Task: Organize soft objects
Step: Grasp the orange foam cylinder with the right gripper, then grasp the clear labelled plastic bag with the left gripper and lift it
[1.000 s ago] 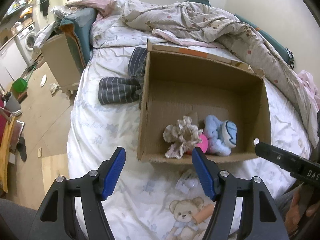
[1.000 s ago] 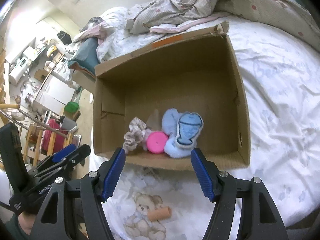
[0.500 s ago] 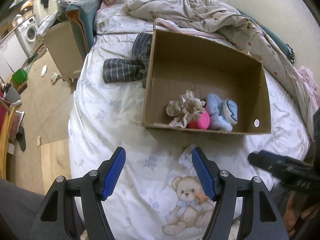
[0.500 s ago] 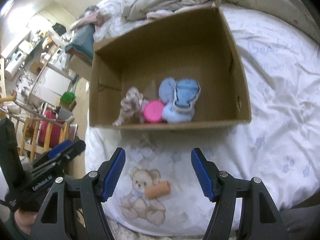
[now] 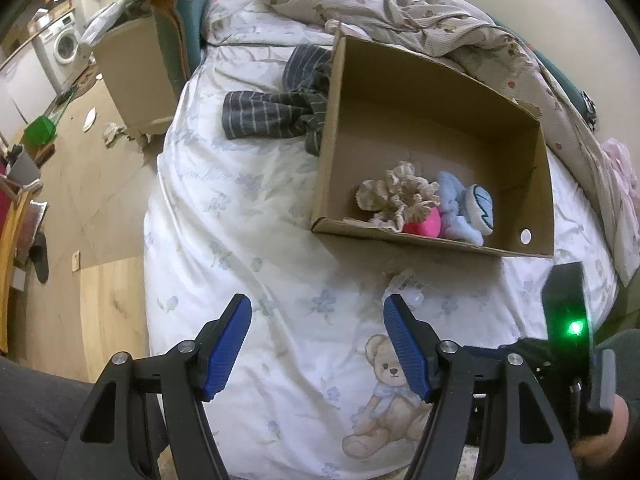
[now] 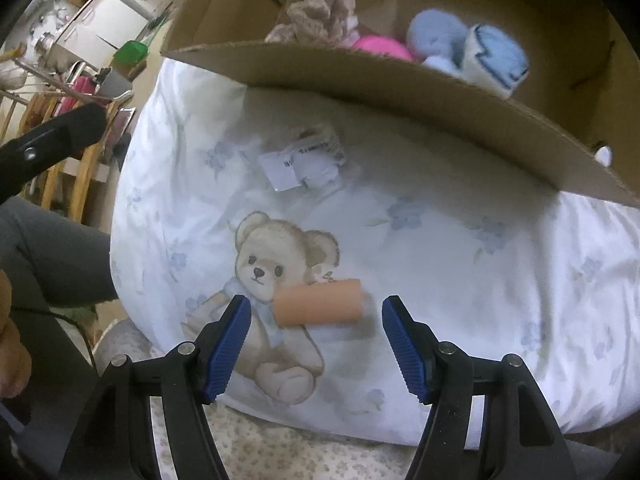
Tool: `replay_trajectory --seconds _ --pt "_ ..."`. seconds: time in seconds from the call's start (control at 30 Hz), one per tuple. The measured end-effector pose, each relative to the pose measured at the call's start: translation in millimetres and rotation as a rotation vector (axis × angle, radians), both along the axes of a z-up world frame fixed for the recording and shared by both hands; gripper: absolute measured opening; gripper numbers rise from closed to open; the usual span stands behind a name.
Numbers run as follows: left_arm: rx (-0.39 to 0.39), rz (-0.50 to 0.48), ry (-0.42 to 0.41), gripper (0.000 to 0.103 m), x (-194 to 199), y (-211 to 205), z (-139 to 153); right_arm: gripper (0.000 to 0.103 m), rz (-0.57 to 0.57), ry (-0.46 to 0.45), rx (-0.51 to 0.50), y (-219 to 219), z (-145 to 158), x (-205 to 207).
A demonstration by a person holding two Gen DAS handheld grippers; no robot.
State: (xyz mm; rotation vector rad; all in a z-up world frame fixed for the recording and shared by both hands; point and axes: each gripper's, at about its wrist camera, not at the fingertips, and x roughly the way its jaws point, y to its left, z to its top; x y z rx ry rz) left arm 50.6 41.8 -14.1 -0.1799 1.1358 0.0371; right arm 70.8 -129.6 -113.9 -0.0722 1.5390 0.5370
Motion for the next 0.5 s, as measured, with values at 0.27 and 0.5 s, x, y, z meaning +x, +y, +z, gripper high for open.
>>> replay_trajectory --seconds 0.27,0.5 --pt "-0.027 0.027 0.019 0.066 1.3 7.9 -5.4 0.007 0.007 0.013 -0.047 -3.1 -11.9 6.2" --pt "-0.040 0.028 0.050 0.066 4.4 5.3 -14.1 0.008 -0.023 -0.053 0.035 -10.8 18.6 5.3"
